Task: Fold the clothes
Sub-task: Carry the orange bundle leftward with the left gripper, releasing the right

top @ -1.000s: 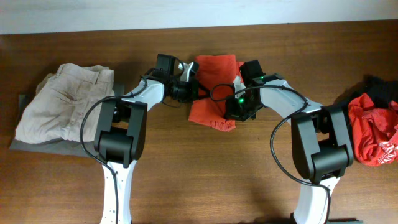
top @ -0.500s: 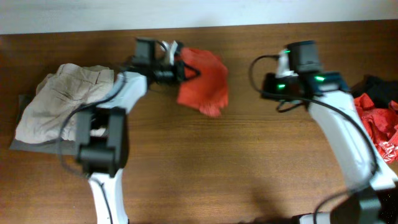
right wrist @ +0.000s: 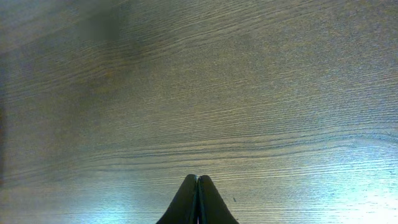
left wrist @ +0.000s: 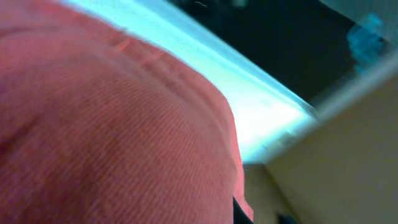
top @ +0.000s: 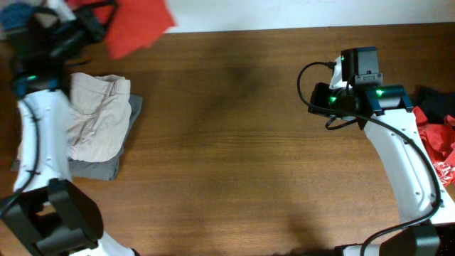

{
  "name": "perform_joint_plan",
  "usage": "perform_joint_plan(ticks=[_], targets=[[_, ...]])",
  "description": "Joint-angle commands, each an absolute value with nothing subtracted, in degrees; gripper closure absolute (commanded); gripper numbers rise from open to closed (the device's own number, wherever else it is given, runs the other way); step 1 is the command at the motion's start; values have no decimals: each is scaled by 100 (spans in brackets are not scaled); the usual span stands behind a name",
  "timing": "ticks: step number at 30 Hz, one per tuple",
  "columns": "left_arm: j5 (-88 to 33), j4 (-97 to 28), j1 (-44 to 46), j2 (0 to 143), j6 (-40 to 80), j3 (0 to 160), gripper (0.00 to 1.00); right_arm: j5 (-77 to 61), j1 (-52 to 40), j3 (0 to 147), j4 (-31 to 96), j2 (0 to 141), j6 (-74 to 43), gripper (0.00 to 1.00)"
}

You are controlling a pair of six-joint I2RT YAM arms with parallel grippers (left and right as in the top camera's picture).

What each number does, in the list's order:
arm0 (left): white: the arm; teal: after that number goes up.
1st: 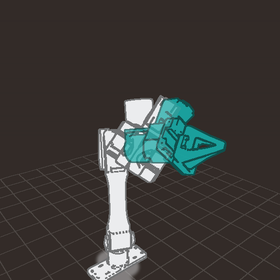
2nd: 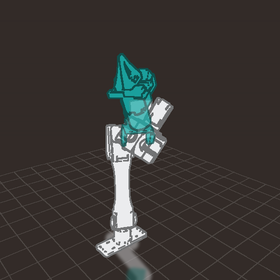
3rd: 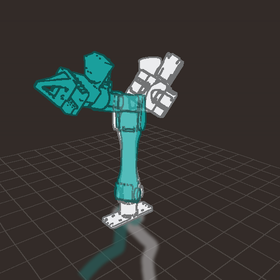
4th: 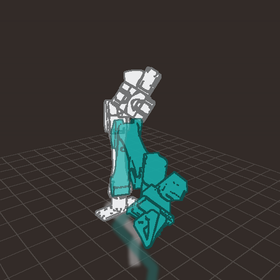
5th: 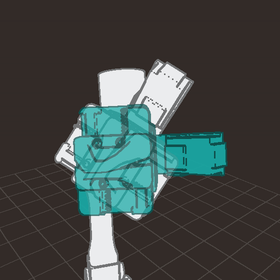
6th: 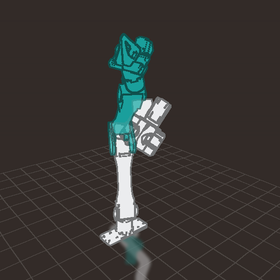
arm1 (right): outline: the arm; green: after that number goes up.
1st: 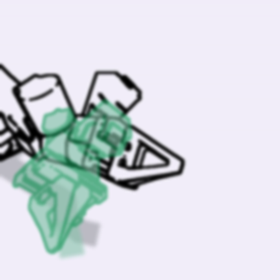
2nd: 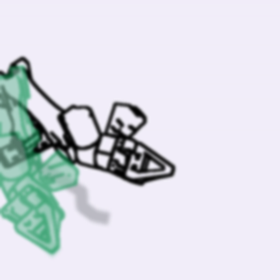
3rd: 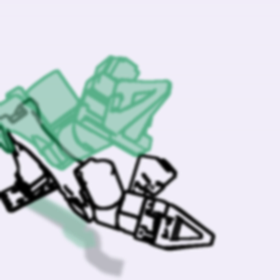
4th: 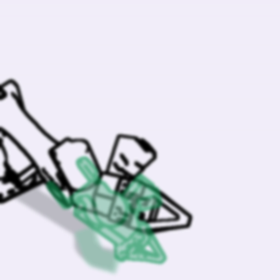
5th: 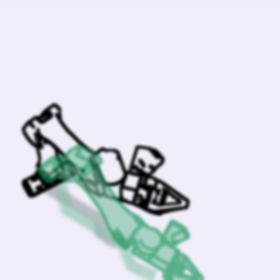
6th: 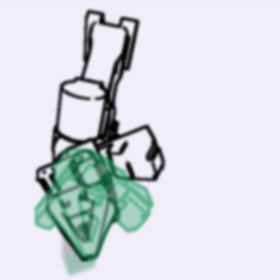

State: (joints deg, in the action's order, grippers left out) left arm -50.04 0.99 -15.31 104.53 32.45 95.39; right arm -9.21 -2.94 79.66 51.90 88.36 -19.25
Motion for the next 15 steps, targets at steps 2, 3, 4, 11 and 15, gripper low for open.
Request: perform_joint_plan(ticks=[2, 3, 4, 11, 15], targets=[[-4547, -172, -2071, 10545, 3271, 9546, 100, -834, -309, 7983, 5207, 8855, -1887, 96], [-4370, -296, -2152, 10545, 3271, 9546, 100, -834, -309, 7983, 5218, 8855, -1887, 96], [-4213, -397, -2235, 10545, 3225, 9546, 100, -834, -309, 7983, 5236, 8855, -1887, 96], [-3660, -775, -2600, 10674, 2869, 9546, 100, -832, -309, 7983, 5408, 8855, -1678, 96], [-3321, -1623, -2685, 10814, 2884, 9544, 100, -829, -307, 7983, 5461, 8855, -1675, 96]])
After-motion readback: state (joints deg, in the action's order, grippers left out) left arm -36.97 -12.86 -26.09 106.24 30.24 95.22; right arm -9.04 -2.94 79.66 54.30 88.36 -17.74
